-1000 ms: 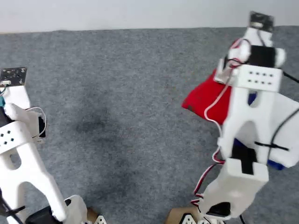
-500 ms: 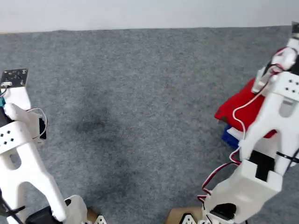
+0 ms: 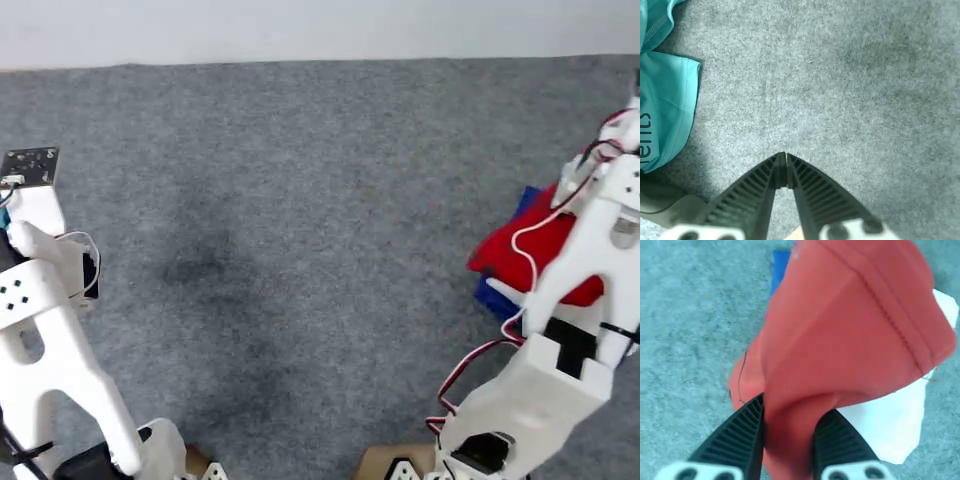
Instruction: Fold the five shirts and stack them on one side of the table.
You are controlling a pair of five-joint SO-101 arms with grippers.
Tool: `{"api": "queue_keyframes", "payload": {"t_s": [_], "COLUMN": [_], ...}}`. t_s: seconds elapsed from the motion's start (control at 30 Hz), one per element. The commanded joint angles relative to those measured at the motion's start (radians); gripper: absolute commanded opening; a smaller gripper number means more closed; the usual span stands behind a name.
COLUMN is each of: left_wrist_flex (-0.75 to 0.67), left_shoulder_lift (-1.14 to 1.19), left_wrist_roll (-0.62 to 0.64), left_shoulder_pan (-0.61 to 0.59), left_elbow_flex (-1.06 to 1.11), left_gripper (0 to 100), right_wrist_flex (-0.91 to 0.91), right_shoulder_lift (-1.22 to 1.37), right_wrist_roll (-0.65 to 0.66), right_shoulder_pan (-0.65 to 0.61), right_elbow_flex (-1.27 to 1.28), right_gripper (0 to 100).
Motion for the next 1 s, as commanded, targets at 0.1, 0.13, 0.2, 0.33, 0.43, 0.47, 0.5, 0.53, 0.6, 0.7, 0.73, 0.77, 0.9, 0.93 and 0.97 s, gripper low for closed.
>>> {"api": "queue_keyframes", "payload": {"t_s": [0.1,0.13,0.2,0.33,0.43,0.47,0.5,0.53,0.6,0.7,0.73,0.77,0.9,0.93,0.97], "left_wrist_flex": [0.026,0.026,0.026,0.026,0.026,0.026,0.026,0.026,0.026,0.026,0.026,0.026,0.025,0.025,0.025], "left_shoulder_lift": [-0.034,-0.034,-0.034,-0.034,-0.034,-0.034,-0.034,-0.034,-0.034,-0.032,-0.032,-0.032,-0.032,-0.032,-0.032], "left_wrist_roll": [0.000,0.000,0.000,0.000,0.000,0.000,0.000,0.000,0.000,0.000,0.000,0.000,0.000,0.000,0.000], "left_shoulder_pan": [-0.002,-0.002,-0.002,0.000,0.000,0.000,0.000,0.000,0.002,0.002,0.002,0.002,0.003,0.003,0.003], "left_elbow_flex": [-0.039,-0.039,-0.039,-0.038,-0.036,-0.036,-0.036,-0.036,-0.036,-0.035,-0.035,-0.035,-0.033,-0.033,-0.033], "left_gripper": [1,1,1,1,1,1,1,1,1,1,1,1,1,1,1], "right_wrist_flex": [-0.002,-0.008,-0.038,-0.108,-0.142,-0.148,-0.154,-0.157,-0.160,-0.160,-0.159,-0.157,-0.148,-0.137,-0.122], "right_shoulder_lift": [-0.025,-0.021,0.007,0.091,0.139,0.153,0.165,0.176,0.194,0.203,0.203,0.203,0.206,0.206,0.205], "right_wrist_roll": [0.005,0.011,0.012,0.031,0.074,0.081,0.092,0.104,0.140,0.199,0.216,0.233,0.310,0.315,0.302], "right_shoulder_pan": [-0.058,-0.053,-0.022,0.048,0.099,0.111,0.125,0.137,0.163,0.202,0.213,0.220,0.234,0.236,0.236], "right_elbow_flex": [-0.043,-0.040,-0.028,-0.028,-0.028,-0.028,-0.028,-0.028,-0.028,-0.028,-0.028,-0.028,-0.028,-0.028,-0.028], "right_gripper": [0.8,0.8,0.8,0.8,0.8,0.8,0.8,0.8,0.8,0.8,0.8,0.8,2.2,4.6,8.7]}}
